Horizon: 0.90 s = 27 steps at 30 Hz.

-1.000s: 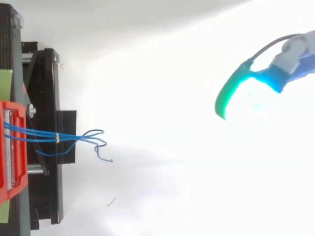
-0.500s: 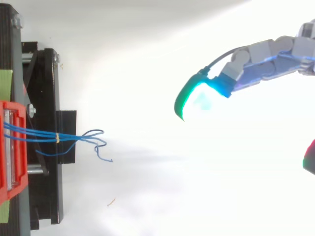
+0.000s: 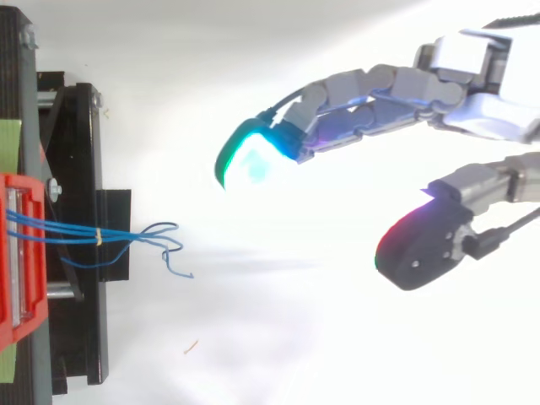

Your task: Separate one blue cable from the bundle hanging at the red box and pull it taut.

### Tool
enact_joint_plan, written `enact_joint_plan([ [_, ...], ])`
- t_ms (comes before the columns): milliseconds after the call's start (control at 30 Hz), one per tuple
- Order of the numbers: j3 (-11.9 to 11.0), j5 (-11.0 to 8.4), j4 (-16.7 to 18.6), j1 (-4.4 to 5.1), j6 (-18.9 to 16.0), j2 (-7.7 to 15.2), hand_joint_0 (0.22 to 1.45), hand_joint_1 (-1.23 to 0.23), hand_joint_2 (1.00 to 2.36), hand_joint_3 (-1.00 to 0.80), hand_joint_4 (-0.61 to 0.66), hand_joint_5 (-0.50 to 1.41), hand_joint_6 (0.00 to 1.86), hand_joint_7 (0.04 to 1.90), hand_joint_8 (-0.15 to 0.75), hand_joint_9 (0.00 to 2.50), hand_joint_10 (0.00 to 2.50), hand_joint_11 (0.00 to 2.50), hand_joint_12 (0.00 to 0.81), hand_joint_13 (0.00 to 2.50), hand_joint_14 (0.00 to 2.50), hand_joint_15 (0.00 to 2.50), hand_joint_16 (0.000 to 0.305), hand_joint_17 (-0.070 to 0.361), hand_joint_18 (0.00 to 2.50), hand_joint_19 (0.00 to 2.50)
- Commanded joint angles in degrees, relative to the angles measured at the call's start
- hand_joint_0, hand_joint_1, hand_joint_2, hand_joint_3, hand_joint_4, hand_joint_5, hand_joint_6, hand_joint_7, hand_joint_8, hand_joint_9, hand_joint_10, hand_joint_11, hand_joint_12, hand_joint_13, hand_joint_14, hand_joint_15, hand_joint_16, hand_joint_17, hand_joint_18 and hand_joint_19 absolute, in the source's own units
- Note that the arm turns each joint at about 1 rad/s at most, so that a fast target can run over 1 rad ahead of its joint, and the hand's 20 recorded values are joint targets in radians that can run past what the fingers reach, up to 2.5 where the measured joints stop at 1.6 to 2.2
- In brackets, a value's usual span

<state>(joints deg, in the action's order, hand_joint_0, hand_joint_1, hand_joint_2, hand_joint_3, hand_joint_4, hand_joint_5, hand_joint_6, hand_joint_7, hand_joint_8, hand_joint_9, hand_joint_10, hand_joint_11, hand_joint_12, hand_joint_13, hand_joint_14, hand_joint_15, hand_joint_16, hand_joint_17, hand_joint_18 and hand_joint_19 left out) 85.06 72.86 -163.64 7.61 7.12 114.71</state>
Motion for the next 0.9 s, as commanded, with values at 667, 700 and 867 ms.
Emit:
enact_joint_plan([
  [667,-4.37,-0.53,5.09,-0.05,0.00,7.99,0.49,-0.61,1.00,-0.50,0.18,-0.21,0.50,0.75,0.299,0.52,0.00,0.16,0.359,0.50,0.00,0.14,0.043,0.097,0.40,0.21],
  [700,-4.37,-0.44,5.35,0.04,-0.09,8.43,0.49,-0.61,1.00,-0.50,0.18,-0.21,0.50,0.75,0.300,0.52,0.00,0.16,0.359,0.50,0.00,0.14,0.043,0.097,0.39,0.21],
  [867,-5.69,-0.17,6.41,-0.40,-1.50,10.62,0.49,-0.61,1.00,-0.50,0.18,-0.21,0.50,0.75,0.300,0.53,0.01,0.16,0.359,0.50,0.00,0.14,0.043,0.097,0.39,0.21],
])
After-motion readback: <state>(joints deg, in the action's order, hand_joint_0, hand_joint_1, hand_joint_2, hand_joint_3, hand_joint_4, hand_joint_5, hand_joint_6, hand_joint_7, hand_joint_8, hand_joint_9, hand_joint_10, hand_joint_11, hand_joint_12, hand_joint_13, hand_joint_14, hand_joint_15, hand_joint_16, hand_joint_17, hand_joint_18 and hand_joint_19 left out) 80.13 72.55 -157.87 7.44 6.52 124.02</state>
